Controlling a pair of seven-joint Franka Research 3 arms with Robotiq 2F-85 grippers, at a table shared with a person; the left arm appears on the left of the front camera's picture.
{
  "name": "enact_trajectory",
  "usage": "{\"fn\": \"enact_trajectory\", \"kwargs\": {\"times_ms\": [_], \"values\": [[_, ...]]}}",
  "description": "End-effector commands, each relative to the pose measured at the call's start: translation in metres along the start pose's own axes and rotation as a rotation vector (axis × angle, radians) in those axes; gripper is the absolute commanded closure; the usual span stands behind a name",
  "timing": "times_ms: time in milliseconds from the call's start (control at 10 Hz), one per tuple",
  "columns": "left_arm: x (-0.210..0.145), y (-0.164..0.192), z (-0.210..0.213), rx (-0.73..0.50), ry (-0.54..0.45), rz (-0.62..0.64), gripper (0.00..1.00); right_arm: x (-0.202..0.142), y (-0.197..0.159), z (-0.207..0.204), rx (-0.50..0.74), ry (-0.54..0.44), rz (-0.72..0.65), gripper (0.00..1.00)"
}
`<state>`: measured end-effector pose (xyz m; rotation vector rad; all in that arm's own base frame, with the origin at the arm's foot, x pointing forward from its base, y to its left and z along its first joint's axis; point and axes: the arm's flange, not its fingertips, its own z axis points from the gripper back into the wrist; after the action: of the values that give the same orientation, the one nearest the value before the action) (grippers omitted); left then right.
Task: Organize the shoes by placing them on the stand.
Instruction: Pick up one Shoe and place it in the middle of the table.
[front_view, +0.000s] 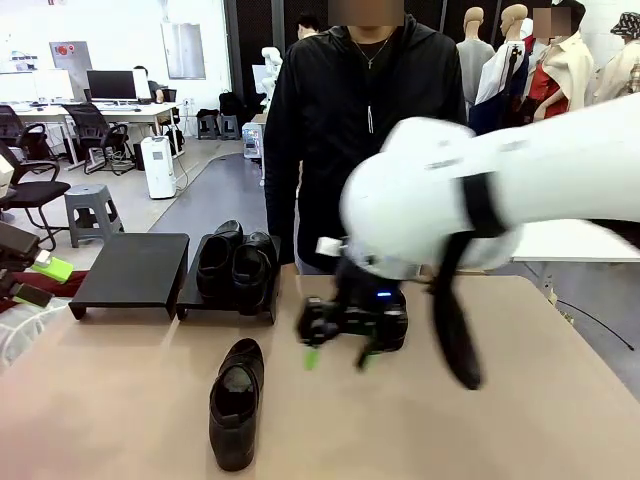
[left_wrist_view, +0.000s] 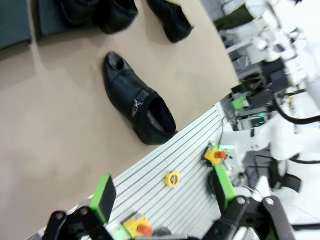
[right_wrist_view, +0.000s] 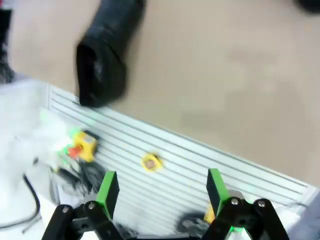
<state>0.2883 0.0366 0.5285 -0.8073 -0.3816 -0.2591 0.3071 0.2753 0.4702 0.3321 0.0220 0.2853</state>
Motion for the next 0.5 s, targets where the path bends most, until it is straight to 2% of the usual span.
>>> {"fn": "enact_trajectory", "kwargs": {"times_ms": [0, 100, 200, 400], "values": [[0.000, -0.001, 0.000, -0.021, -0.011, -0.011, 0.00, -0.053, -0.068, 0.062, -0.034, -0.085, 0.127, 0.00], [0.000, -0.001, 0.000, -0.021, -0.011, -0.011, 0.00, -0.069, -0.104, 0.082, -0.028, -0.121, 0.086, 0.00], [0.000, -0.001, 0.000, -0.021, -0.011, -0.011, 0.00, -0.086, -0.139, 0.095, 0.043, -0.167, 0.153, 0.00], [0.000, -0.001, 0.000, -0.021, -0.011, -0.011, 0.00, -0.115, -0.183, 0.100, 0.310, -0.372, 0.313, 0.00]]}}
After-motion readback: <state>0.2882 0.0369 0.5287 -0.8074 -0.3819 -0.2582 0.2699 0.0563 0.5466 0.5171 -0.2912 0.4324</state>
